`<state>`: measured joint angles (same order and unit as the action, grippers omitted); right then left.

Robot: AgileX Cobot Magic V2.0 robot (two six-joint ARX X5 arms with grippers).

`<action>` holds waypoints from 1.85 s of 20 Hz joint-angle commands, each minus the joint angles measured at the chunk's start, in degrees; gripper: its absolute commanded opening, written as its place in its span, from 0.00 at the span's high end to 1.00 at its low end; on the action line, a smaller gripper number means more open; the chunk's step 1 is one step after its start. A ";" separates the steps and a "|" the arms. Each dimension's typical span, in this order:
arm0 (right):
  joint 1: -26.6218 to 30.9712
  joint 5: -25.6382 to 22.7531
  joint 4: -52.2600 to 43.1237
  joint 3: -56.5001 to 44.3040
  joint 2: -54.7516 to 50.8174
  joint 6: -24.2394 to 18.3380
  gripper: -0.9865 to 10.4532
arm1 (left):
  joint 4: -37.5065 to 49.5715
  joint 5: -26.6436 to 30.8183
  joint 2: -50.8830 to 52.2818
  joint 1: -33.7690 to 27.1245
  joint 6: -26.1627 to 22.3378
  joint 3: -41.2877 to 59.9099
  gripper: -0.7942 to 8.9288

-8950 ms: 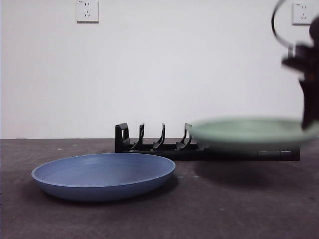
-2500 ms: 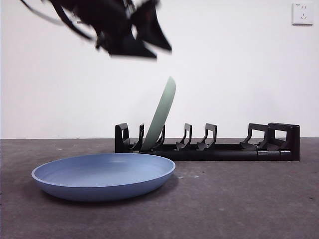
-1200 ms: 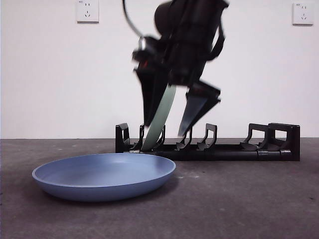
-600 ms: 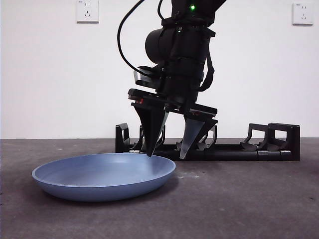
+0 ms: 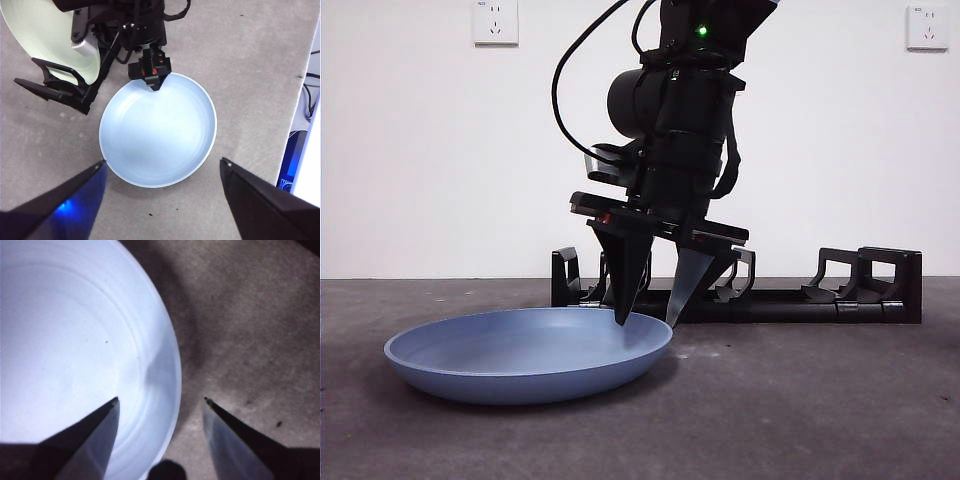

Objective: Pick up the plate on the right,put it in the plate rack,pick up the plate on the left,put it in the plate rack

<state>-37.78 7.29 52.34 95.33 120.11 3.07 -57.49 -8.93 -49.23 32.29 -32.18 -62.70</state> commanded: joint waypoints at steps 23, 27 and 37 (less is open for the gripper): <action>0.48 1.25 1.99 -3.96 -7.30 0.52 0.92 | 0.17 -0.04 -0.17 2.91 -1.62 0.22 0.52; 2.27 1.03 6.88 -3.96 -17.57 -0.33 0.92 | 1.03 -0.04 -0.33 7.43 -5.27 0.22 0.52; 11.87 8.02 19.23 -3.96 -36.52 -0.72 0.92 | 10.16 8.90 -4.68 23.61 -23.98 0.22 0.52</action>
<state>-25.65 14.96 72.03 91.53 83.50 2.70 -47.64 -0.23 -53.84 55.77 -53.19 -62.70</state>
